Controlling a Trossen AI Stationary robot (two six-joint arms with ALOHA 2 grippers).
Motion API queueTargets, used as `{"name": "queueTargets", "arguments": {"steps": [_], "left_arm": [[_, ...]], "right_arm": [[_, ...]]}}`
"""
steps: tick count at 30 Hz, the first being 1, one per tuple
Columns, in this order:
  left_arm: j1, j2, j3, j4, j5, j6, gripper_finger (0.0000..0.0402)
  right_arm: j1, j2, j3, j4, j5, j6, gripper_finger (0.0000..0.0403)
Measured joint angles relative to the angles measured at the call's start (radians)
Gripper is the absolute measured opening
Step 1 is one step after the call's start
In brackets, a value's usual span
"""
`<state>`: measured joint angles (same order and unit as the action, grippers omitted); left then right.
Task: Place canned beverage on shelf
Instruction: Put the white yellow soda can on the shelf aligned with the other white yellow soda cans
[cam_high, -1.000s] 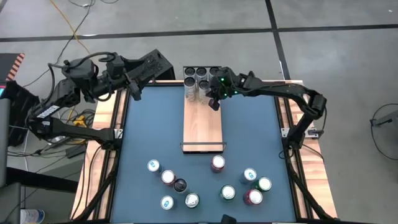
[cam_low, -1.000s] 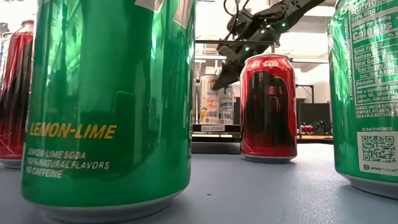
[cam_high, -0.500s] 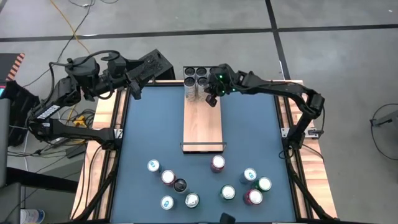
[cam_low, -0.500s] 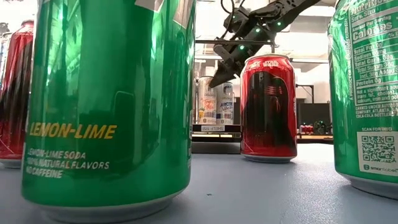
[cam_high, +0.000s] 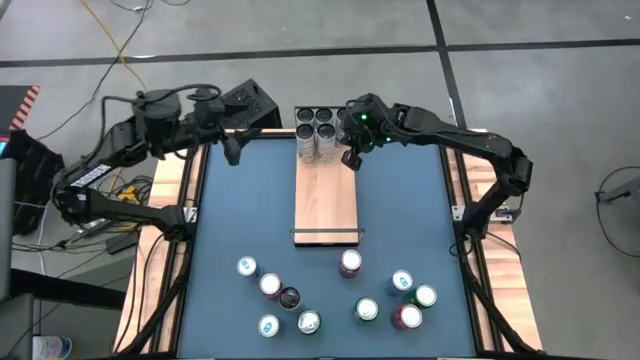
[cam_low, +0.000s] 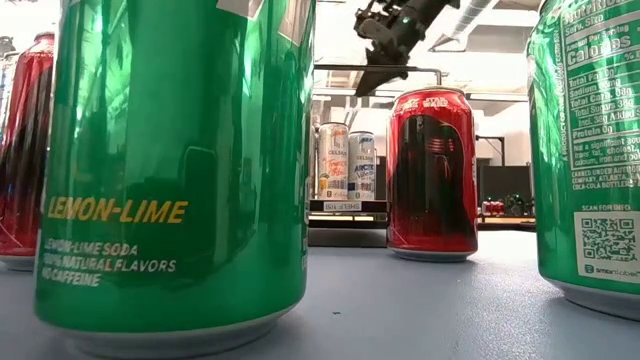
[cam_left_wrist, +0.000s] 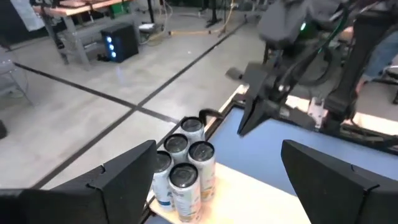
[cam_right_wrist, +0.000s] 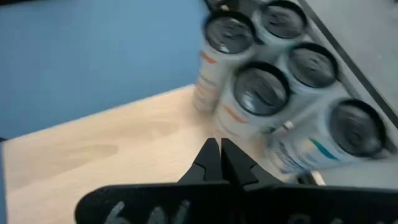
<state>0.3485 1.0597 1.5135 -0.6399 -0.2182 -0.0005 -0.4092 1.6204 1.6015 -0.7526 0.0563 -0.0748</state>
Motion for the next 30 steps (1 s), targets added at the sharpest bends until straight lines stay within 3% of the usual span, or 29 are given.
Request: {"name": "queueTargets", "arguments": {"steps": [6, 10, 14, 20, 25, 30], "left_arm": [[0.063, 0.056, 0.000, 0.000, 0.120, 0.034, 0.0332], [0.115, 0.062, 0.000, 0.016, 0.264, 0.090, 0.0332], [0.166, 0.060, 0.000, 0.051, 0.401, 0.125, 0.0332], [0.219, 0.073, 0.000, 0.081, 0.469, 0.136, 0.0332], [0.257, 0.089, 0.000, 0.089, 0.575, 0.127, 0.0332], [0.314, 0.104, 0.000, 0.089, 0.696, 0.135, 0.0332]], "right_arm": [[0.005, -0.078, 0.010, -0.143, 0.003, 0.010, 0.0000], [0.042, -0.126, 0.009, -0.317, 0.003, 0.051, 0.0000], [0.123, -0.167, 0.010, -0.501, -0.001, 0.172, 0.0000], [0.315, -0.192, 0.009, -0.711, -0.012, 0.423, 0.0000], [0.454, -0.192, 0.009, -0.717, -0.033, 0.627, 0.0000], [0.557, -0.172, 0.007, -0.663, -0.034, 0.716, 0.0021]]}}
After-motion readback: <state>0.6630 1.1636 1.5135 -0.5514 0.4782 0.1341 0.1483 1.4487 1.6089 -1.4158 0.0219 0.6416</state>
